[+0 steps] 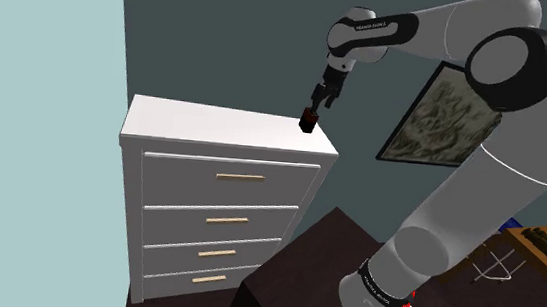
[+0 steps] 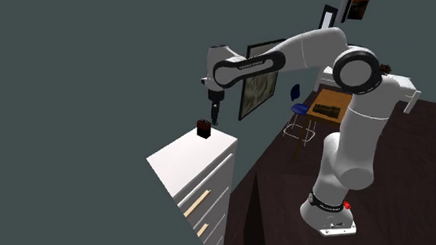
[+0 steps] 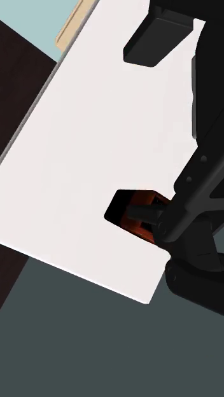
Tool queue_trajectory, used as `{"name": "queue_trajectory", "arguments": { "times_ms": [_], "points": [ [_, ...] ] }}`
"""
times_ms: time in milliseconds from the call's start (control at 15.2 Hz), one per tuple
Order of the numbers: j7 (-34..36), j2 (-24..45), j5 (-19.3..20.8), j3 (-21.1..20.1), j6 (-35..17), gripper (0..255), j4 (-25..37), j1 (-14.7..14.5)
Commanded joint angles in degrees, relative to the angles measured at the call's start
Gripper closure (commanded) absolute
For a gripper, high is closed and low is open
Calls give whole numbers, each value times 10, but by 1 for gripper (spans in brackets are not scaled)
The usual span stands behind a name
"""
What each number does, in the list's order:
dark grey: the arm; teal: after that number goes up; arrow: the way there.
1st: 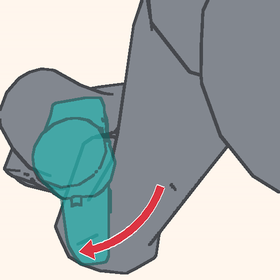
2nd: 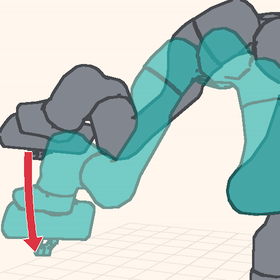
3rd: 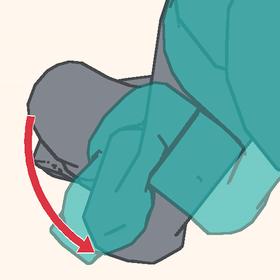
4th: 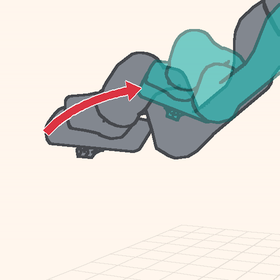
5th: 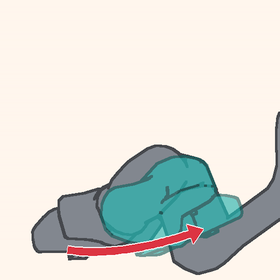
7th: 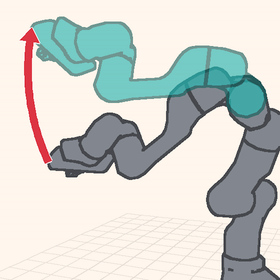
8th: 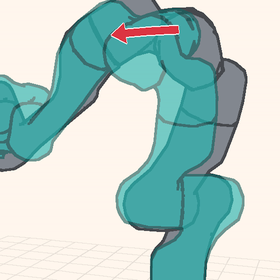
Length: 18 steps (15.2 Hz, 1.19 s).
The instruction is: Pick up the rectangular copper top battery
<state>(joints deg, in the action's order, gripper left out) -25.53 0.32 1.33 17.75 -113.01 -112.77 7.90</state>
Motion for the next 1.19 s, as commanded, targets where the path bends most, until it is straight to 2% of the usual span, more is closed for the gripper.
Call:
{"name": "queue_trajectory", "arguments": {
  "times_ms": [0, 264, 858, 924, 1122],
  "points": [
    [-20, 40, -13, 9, -7, 0, 30, 9],
    [-59, 127, -45, 19, -1, 0, 117, 33],
    [-63, 145, -53, 16, -53, 0, 81, 35],
    [-64, 144, -53, 17, -55, 255, 79, 36],
    [-63, 143, -52, 16, -55, 255, 78, 35]
  ]
}}
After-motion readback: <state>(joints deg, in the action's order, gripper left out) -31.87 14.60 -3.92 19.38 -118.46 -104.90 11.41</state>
